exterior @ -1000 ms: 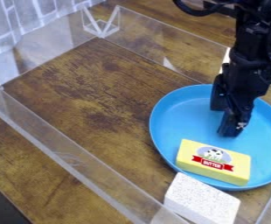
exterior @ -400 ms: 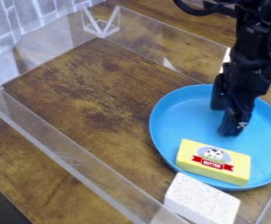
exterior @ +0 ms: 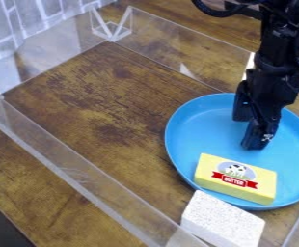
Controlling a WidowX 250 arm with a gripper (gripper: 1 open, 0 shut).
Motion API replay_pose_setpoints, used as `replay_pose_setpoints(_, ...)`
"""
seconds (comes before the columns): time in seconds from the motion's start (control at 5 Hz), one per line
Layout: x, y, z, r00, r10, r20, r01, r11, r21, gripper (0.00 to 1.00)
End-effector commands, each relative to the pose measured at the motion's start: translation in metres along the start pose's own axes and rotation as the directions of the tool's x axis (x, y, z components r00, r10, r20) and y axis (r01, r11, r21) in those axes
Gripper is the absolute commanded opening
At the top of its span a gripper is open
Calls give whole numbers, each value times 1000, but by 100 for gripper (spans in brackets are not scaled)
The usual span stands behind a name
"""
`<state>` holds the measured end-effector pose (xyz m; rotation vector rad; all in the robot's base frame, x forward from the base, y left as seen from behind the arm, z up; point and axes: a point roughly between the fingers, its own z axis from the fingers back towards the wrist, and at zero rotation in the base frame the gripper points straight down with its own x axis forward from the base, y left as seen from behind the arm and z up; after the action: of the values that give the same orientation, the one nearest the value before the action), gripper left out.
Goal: Put the yellow block in the blue tray
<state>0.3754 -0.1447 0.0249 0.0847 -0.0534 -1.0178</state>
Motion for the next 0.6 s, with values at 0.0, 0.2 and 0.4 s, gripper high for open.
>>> replay_pose_setpoints(0.0,-9,15,4,998,53,17,-53,998,18,100)
replay_pose_setpoints(0.2,-9,16,3,998,56,15,-57,998,19,100)
replay_pose_setpoints(0.4,-10,17,2,998,59,12,-59,998,20,100)
